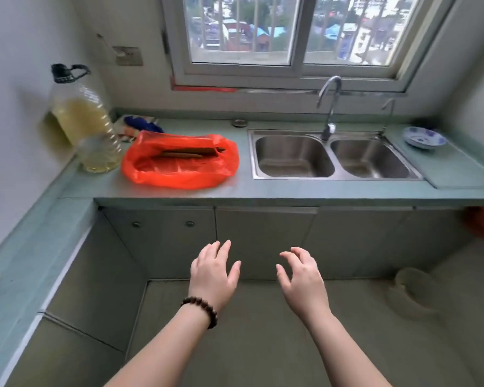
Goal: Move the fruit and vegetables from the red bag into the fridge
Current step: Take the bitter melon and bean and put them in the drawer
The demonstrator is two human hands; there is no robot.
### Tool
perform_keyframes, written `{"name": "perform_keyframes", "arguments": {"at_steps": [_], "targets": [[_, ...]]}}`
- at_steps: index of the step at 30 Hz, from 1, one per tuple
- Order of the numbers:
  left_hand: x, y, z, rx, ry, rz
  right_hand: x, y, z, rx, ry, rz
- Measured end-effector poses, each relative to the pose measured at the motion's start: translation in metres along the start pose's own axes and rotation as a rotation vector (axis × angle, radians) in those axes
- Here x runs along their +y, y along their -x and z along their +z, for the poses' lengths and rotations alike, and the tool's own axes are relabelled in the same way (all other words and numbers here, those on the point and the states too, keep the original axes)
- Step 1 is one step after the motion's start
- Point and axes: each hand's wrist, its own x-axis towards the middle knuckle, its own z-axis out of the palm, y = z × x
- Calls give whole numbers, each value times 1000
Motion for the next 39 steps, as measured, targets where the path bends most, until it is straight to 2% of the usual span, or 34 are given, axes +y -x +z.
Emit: {"name": "perform_keyframes", "arguments": {"at_steps": [8,17,22,27,32,36,39], "targets": [[-50,-101,-17,79,12,-113,-43,-130,57,-97,-6,-147],[-70,-281,-43,198,-34,-147,-80,-325,97,-88,-65,-333],[-90,-349,-53,179,-134,-79,-121,-396,118,19,-1,-597],[-128,-402,-49,106,-227,5,-153,-435,163,-84,30,-754],[-171,-455,-42,-11,-321,91,-162,-472,209,-163,167,-726],[-214,-493,-34,-162,-429,200,-151,-498,236,-289,400,-643],[-238,-518,-36,-176,-468,313,-143,-518,240,-265,507,-579]]}}
